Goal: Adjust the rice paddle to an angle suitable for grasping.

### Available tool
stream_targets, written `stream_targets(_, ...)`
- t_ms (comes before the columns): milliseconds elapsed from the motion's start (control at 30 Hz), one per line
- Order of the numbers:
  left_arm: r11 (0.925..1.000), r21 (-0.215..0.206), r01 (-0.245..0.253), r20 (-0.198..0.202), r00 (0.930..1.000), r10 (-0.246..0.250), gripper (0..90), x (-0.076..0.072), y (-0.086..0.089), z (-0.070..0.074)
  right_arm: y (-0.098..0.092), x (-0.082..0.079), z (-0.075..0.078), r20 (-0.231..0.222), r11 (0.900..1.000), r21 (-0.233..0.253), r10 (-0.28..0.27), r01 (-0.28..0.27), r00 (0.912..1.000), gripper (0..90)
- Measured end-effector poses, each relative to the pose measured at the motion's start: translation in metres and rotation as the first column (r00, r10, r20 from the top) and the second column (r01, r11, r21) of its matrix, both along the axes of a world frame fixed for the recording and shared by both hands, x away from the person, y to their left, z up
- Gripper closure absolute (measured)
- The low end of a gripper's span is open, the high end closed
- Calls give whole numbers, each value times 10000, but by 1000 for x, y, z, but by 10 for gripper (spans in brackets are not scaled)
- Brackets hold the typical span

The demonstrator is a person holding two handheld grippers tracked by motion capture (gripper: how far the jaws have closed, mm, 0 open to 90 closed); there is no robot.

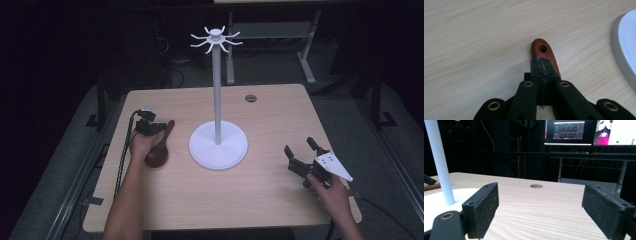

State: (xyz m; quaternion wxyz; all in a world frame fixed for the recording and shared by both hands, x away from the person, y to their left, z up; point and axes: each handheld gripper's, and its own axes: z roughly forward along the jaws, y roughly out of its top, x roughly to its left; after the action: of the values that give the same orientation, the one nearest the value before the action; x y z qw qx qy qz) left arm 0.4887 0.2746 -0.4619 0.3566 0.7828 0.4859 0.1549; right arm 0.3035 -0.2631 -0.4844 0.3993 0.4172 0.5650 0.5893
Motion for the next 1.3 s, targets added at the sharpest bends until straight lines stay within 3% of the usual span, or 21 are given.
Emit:
stream_targets(567,9968,-28,801,-127,9967,-801,900,-3,-19,0,0,0,0,0,10000,-10,5,-5,10000,133)
stream_targets(1200,9828,-243,1832,-168,9829,-1836,900,-11,-43,1,1,0,0,-16,10000,5,9,-9,10000,133)
stream_targets(1300,9834,-258,1795,-98,9836,-1798,900,-12,-45,2,1,0,0,-21,10000,9,7,-7,10000,133)
